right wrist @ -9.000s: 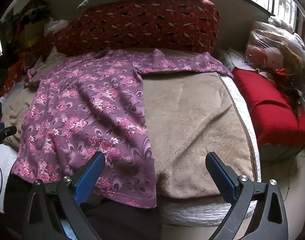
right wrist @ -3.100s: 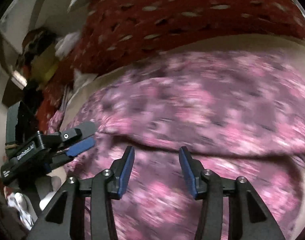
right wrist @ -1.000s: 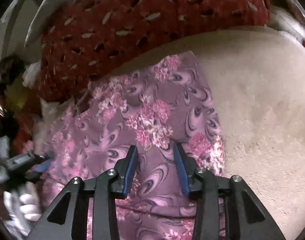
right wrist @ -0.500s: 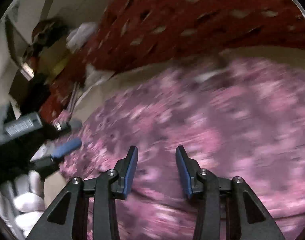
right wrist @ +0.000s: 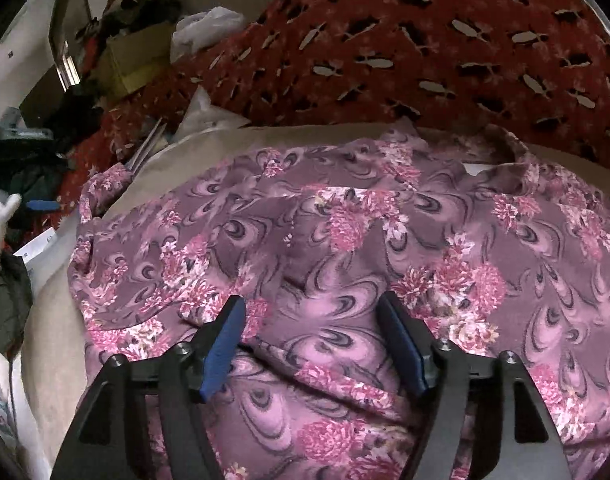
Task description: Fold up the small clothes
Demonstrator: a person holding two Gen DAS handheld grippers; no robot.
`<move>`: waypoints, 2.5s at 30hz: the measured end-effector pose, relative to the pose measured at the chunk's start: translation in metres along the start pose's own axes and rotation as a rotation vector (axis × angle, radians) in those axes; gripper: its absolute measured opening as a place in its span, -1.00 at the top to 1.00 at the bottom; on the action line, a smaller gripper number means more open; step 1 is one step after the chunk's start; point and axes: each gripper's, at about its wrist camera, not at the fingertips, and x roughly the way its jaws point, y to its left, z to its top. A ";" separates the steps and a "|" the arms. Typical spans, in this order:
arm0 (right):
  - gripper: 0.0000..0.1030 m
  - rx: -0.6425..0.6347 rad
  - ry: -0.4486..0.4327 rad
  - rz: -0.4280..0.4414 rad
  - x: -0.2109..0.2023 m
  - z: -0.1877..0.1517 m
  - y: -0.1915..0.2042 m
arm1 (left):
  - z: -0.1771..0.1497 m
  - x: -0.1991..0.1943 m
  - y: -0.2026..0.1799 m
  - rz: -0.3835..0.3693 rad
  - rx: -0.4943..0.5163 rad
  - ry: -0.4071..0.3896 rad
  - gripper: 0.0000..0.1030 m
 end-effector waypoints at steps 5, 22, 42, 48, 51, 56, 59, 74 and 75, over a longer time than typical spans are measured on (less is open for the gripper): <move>-0.40 0.005 -0.001 0.003 -0.002 0.000 -0.001 | 0.021 0.050 0.013 -0.009 0.005 0.169 0.91; -0.41 0.002 -0.004 0.008 -0.005 -0.002 -0.002 | -0.040 0.001 0.179 -0.432 -0.308 0.105 0.27; -0.46 0.014 0.011 0.029 -0.005 0.000 -0.004 | -0.041 -0.023 0.092 -0.366 -0.245 0.051 0.94; -0.46 -0.033 0.105 0.023 -0.016 0.009 -0.002 | -0.056 -0.065 0.015 -0.417 -0.090 0.021 0.94; -0.45 0.002 0.107 0.039 -0.035 0.007 -0.017 | -0.071 -0.078 -0.026 -0.445 -0.023 0.026 0.95; -0.46 0.048 0.049 -0.075 -0.082 -0.003 -0.070 | -0.102 -0.084 -0.091 -0.488 0.054 0.073 0.95; -0.46 0.062 0.001 -0.203 -0.112 -0.013 -0.109 | -0.122 -0.083 -0.127 -0.509 0.092 0.103 0.95; -0.99 -0.019 0.067 -0.315 -0.106 -0.062 -0.150 | -0.268 -0.006 -0.280 -0.466 0.278 0.356 0.92; -0.99 -0.023 0.069 -0.319 -0.105 -0.062 -0.149 | -0.275 0.006 -0.280 -0.443 0.275 0.382 0.88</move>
